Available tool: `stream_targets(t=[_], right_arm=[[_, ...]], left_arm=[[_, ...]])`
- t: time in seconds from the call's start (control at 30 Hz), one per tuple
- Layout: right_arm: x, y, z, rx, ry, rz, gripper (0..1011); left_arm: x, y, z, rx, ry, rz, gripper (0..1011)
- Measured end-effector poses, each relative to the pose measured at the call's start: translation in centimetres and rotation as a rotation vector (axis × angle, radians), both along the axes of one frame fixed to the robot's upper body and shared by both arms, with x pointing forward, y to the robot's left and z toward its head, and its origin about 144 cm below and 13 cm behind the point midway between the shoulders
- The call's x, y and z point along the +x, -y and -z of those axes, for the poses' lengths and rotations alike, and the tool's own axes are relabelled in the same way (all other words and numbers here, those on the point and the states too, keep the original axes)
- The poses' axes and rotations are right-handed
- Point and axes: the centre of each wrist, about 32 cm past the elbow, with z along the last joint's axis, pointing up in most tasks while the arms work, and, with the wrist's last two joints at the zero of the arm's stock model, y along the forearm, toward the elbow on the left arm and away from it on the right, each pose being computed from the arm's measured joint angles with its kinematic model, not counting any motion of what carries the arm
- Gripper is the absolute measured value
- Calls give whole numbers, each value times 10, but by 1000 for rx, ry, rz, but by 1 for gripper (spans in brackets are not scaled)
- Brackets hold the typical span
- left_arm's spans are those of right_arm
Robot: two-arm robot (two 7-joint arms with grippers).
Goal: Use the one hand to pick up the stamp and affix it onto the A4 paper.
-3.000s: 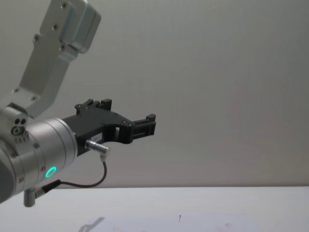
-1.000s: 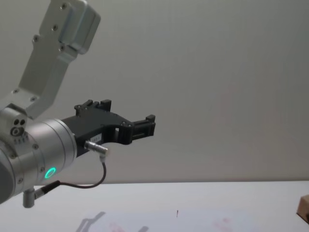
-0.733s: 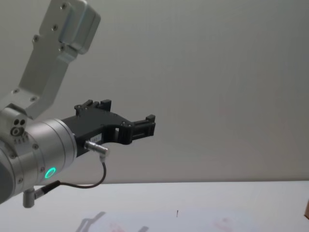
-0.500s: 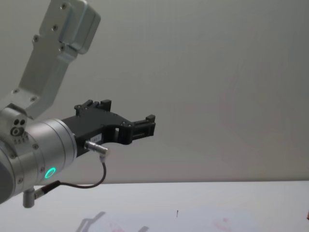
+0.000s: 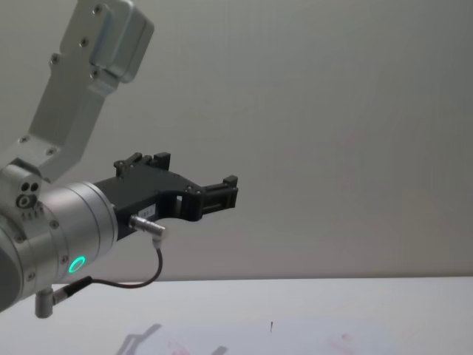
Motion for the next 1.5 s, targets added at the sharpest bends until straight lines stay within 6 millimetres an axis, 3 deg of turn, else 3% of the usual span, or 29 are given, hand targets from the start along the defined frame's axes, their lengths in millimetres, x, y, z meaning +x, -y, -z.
stream_targets(t=[0.63, 1.27, 1.5], right_arm=[[3, 3, 4, 1, -33, 29, 229], [4, 4, 5, 0, -42, 36, 861], [4, 4, 5, 0, -43, 37, 1001]], left_arm=[[0, 0, 0, 0, 0, 0, 1001], [0, 0, 0, 0, 0, 0, 1001], [0, 0, 0, 0, 0, 0, 1001]])
